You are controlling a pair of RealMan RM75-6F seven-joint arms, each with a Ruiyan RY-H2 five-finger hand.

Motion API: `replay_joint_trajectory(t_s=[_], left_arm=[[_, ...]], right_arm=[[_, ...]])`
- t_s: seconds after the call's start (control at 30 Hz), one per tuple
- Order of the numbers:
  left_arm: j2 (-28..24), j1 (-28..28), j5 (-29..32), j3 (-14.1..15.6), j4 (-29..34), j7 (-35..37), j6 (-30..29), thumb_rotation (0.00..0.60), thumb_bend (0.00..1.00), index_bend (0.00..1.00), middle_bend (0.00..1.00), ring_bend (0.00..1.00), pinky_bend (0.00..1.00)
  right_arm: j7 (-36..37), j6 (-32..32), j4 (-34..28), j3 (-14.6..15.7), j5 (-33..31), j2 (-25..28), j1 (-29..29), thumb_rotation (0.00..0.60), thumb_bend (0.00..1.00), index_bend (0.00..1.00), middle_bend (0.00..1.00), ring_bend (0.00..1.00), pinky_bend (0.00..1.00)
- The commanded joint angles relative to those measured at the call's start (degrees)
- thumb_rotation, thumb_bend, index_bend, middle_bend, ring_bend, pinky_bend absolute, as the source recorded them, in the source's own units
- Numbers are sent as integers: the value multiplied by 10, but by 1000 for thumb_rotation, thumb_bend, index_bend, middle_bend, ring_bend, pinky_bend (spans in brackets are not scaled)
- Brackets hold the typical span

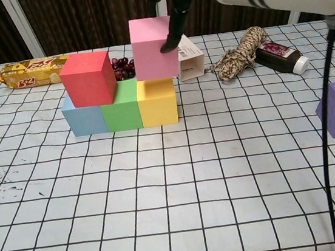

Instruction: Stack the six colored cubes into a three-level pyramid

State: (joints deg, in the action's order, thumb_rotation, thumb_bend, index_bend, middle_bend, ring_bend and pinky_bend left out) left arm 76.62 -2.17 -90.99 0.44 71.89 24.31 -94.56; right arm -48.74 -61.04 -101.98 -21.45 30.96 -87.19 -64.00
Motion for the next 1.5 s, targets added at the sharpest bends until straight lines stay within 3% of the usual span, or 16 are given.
replay_joint_trajectory(t_s=[0.03,0.37,1.17,1.5], left_arm=[[-2,1,-3,0,0,3,-4,600,0,48,155,47,16],[-3,4,-18,0,7,-7,-18,600,0,48,150,47,16],[4,2,-19,1,2,-10,-4,600,0,49,150,47,16],[6,2,-18,0,-2,-6,-1,600,0,49,150,47,16]], right_arm=[[-18,-4,22,-3,-23,-23,-27,600,173,0,631,151,0],[-30,-20,54,3,-47,-65,-72,600,175,0,632,151,0],[-1,-19,84,30,-40,-82,-77,600,174,0,631,151,0],[-1,-18,95,28,-51,-90,-84,600,175,0,631,151,0]])
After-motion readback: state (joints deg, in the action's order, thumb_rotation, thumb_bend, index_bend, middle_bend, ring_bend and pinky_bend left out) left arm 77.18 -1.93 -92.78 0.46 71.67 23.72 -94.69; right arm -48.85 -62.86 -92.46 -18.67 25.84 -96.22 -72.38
